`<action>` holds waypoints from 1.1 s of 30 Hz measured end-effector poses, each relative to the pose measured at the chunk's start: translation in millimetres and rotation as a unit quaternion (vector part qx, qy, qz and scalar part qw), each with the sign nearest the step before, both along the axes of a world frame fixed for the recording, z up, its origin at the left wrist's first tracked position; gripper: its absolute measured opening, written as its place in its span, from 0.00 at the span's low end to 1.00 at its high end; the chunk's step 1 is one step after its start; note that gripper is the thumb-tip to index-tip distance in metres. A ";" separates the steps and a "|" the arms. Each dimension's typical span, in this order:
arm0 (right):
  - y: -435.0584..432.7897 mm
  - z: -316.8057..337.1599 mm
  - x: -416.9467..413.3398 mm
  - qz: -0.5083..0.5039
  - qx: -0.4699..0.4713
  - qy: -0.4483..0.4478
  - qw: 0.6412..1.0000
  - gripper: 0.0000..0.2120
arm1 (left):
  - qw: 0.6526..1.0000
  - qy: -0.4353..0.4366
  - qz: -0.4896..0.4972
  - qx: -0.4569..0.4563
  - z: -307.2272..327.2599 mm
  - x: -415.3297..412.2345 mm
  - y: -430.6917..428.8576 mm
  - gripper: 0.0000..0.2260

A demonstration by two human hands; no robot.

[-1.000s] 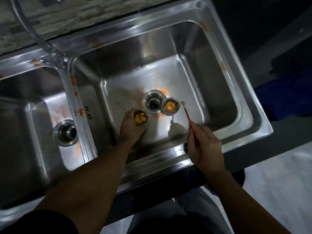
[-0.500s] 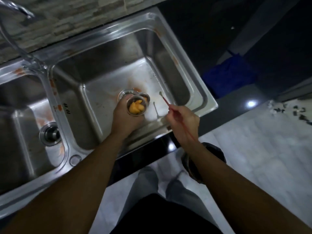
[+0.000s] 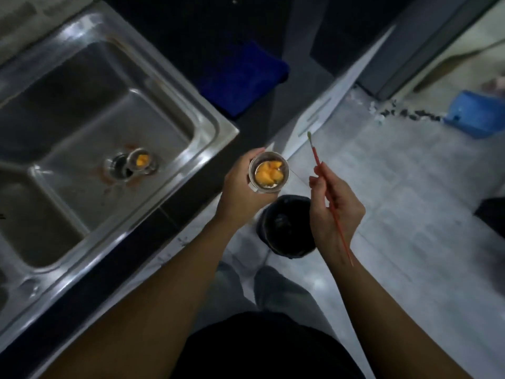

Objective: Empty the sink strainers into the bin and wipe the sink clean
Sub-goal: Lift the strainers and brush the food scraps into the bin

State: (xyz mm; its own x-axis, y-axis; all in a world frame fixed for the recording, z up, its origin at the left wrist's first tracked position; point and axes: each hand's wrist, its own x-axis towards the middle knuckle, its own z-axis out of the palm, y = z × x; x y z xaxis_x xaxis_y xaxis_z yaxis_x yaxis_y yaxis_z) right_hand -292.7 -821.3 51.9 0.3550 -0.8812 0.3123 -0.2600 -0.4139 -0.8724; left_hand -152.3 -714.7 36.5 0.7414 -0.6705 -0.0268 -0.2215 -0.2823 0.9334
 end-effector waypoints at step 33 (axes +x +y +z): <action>18.4 -280.2 -124.4 0.015 0.149 0.179 0.972 0.13 | 0.921 0.016 -0.260 0.290 -300.2 -86.3 -89.9 0.33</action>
State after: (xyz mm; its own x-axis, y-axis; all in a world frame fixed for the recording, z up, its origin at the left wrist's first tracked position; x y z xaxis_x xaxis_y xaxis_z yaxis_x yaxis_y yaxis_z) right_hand -417.1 -803.0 -228.4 0.4200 -0.9015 -0.1045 -0.5612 -0.1675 -0.8106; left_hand -238.6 -804.6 -263.7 0.3165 -0.8004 -0.5092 -0.4423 -0.5993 0.6672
